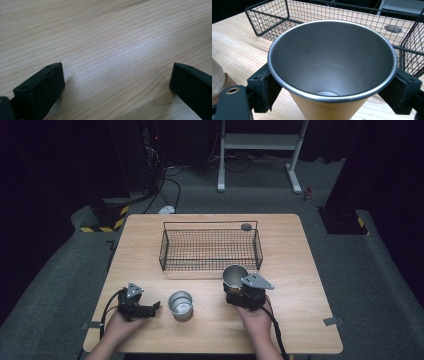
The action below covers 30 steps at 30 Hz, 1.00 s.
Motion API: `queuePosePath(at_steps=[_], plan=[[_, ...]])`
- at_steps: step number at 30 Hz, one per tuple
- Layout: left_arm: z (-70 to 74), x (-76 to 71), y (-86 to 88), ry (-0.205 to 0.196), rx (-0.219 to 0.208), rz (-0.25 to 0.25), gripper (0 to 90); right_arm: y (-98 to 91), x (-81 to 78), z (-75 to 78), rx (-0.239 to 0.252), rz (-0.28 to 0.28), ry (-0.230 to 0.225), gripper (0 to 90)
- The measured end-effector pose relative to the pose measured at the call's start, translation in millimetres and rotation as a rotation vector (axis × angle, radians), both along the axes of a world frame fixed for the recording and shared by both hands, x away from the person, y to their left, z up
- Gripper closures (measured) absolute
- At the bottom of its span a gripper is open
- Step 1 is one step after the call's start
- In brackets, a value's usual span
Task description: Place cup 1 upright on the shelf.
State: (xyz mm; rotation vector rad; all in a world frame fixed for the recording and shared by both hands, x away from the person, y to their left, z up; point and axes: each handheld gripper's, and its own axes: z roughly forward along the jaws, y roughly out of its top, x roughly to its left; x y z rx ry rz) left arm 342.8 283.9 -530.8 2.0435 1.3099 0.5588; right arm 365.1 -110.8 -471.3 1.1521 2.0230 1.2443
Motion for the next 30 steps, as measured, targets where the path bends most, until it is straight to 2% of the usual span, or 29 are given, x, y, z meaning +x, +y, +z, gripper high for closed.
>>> queuePosePath(at_steps=[11,16,27,30], plan=[[-0.2,0.0,-0.2,-0.002,-0.003,0.002,0.3,-3.3,7.4,13.7,-0.009,-0.014,-0.012,13.6],[-0.2,-0.1,-0.2,-0.002,-0.003,0.002,0.3,-3.7,11.5,19.1,0.006,-0.025,-0.015,13.6],[-0.2,-0.6,-0.6,0.001,-0.009,0.005,0.4,-5.1,21.5,40.5,0.028,-0.035,-0.036,13.6],[-0.3,-0.6,-0.6,0.000,-0.009,0.005,0.4,-5.0,27.3,51.7,0.040,-0.037,-0.050,13.6]])
